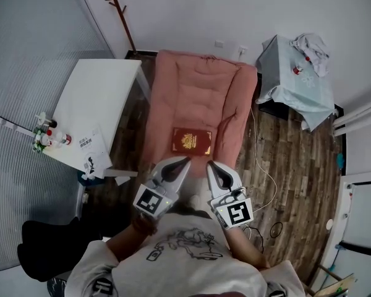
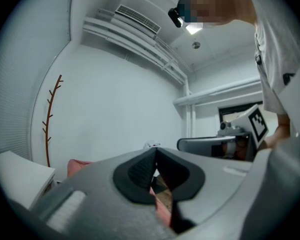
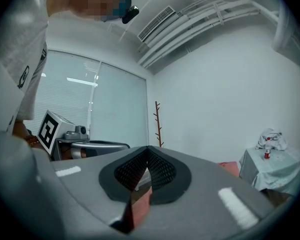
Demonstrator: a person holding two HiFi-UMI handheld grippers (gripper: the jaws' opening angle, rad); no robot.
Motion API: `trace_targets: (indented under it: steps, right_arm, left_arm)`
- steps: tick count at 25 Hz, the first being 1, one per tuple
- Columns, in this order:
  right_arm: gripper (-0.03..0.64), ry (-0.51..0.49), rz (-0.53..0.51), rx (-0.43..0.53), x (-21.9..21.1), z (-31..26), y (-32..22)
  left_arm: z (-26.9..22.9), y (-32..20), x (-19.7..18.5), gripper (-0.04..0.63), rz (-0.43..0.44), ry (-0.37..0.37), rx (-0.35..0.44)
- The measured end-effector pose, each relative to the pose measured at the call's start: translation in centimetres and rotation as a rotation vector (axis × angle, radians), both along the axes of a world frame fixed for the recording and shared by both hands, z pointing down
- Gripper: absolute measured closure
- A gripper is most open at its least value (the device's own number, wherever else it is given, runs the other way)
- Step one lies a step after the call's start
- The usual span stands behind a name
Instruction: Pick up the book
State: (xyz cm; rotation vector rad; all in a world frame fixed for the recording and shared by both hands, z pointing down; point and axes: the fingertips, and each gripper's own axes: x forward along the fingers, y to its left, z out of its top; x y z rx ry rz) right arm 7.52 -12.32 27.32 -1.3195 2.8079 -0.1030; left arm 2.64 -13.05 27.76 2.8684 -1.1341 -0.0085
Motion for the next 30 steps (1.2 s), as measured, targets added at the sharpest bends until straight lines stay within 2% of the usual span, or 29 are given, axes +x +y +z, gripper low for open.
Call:
trace_targets:
  steps: [11, 14, 26, 30]
  right_arm:
    - [0.609, 0.042, 0.043, -0.023, -0.5, 3.3, -3.9]
    - [0.572, 0.060, 0.044, -0.048, -0.3, 5.5, -5.1]
    - [0.548, 0.136, 0.061, -0.162, 1.5, 16.8, -8.8]
    - [0.538, 0.174, 0.057, -0.206, 1.5, 21.8, -10.7]
  left_arm:
    - [4.1, -4.1, -1.4, 0.584, 0.062, -0.037, -0.044]
    - [6.2, -5.3, -1.6, 0.555, 0.069, -0.047, -0.072]
    - [17.3, -8.8, -2.8, 0.545, 0.080, -0.094, -0.163]
    - [22.7, -10.6, -4.2, 0.537, 0.059, -0.140, -0.192]
